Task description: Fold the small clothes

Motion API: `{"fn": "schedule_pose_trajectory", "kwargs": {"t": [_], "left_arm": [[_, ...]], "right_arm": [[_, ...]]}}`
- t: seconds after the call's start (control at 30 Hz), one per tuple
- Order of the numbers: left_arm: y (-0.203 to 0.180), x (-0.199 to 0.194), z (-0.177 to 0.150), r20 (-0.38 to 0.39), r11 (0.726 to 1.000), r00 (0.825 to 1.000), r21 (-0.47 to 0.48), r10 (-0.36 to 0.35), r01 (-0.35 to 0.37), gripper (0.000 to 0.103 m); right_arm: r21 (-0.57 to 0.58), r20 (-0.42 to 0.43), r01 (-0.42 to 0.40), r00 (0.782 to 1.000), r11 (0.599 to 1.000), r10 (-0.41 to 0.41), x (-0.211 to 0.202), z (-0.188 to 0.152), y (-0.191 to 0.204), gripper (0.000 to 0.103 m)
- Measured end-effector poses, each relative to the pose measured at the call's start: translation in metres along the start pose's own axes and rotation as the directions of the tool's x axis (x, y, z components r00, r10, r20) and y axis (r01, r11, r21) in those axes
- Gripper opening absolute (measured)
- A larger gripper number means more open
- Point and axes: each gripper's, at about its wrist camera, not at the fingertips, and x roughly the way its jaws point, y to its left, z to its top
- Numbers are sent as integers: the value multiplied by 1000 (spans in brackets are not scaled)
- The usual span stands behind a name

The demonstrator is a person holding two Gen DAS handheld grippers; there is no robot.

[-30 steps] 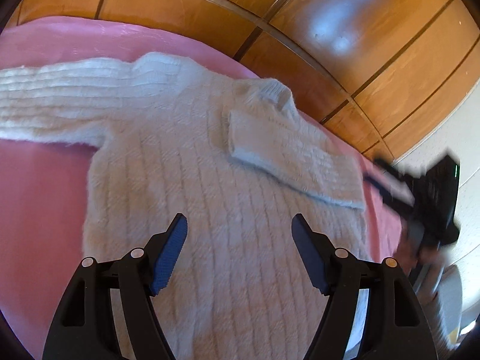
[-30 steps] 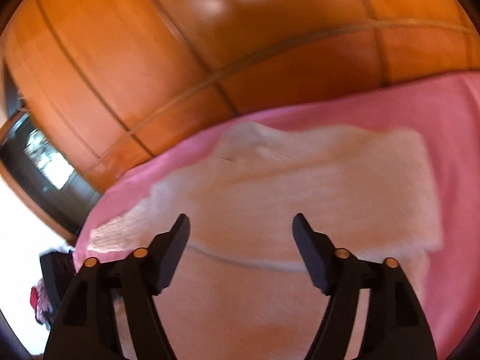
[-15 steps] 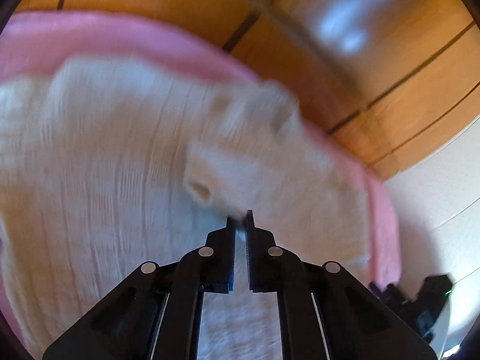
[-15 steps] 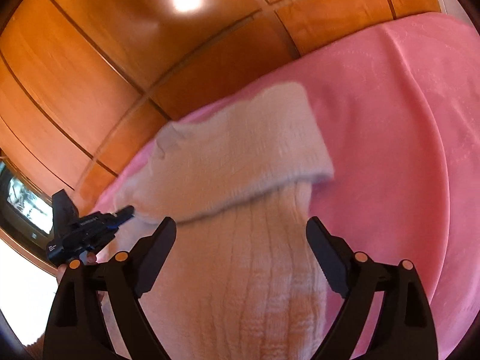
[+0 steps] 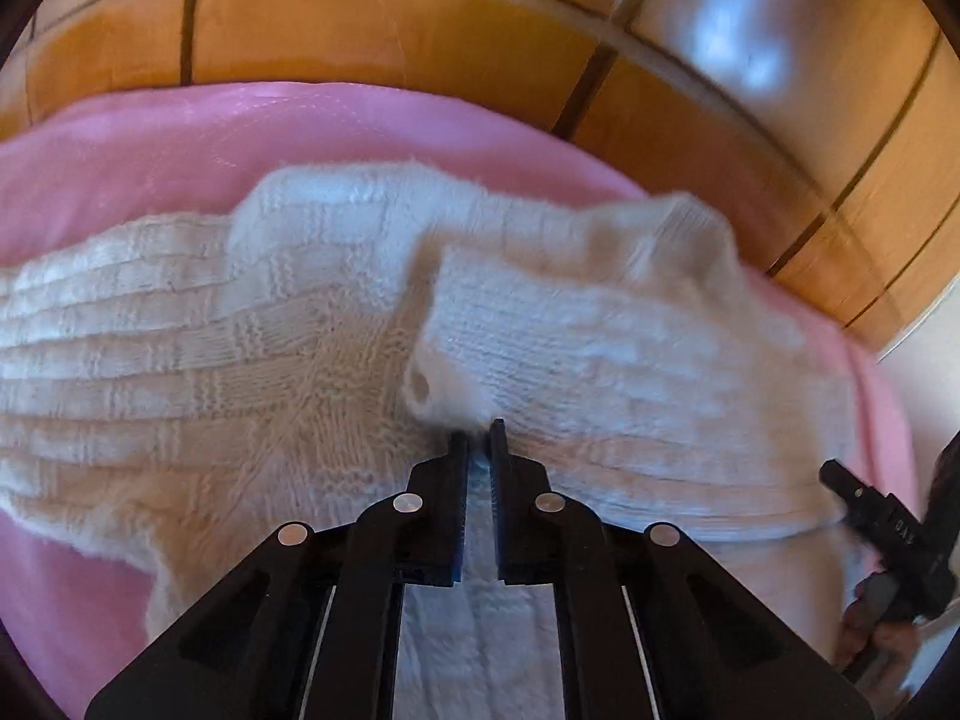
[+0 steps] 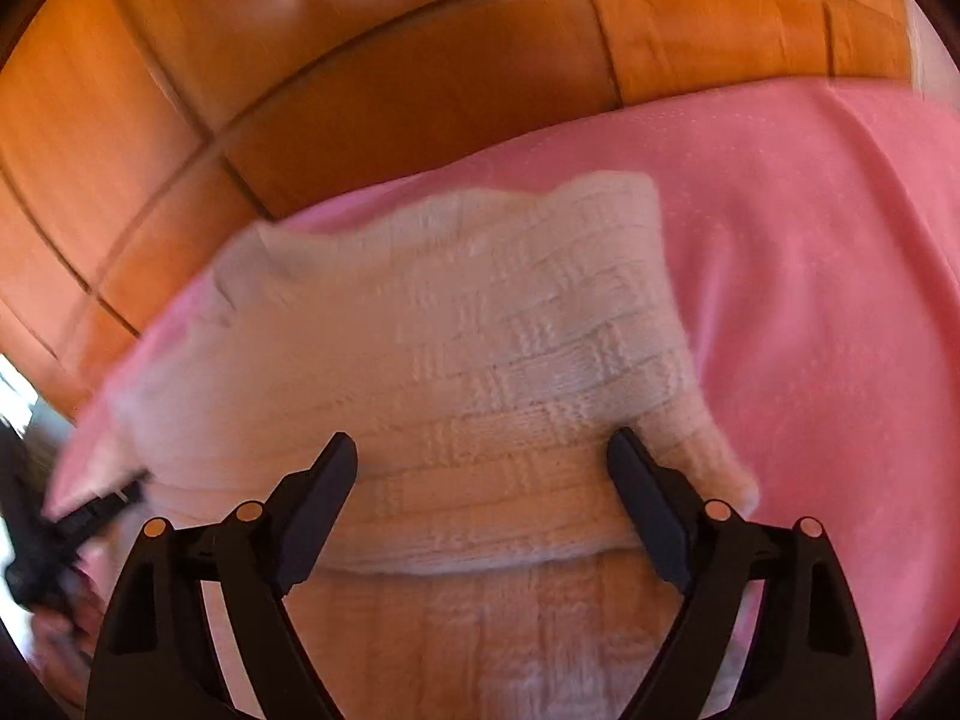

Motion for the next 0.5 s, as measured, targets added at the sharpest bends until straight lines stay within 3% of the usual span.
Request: {"fn": "schedule_pose_trajectory", "kwargs": {"t": [0.07, 0.17, 0.27, 0.33, 0.5], "left_arm": [[-3, 2, -2, 17, 999, 1000, 29, 24, -24, 5], [-1, -2, -2, 17, 1000, 1000, 17, 8, -8, 11], [16, -18, -7, 21, 998, 999, -52, -43, 44, 32], [26, -32, -12, 45, 995, 998, -84, -43, 46, 52], [94, -79, -32, 115, 939, 989, -319, -96, 129, 54]], "right_arm": [[-76, -6, 70, 998, 995, -70, 2, -2, 17, 99], [-148, -23, 144, 989, 978, -149, 10, -6, 29, 101], [-169, -26, 170, 984, 971, -176, 12, -7, 33, 101], [-158, -27, 157, 986, 975, -163, 12, -7, 32, 101], [-139, -25, 129, 991, 982, -134, 10, -7, 27, 101]]}}
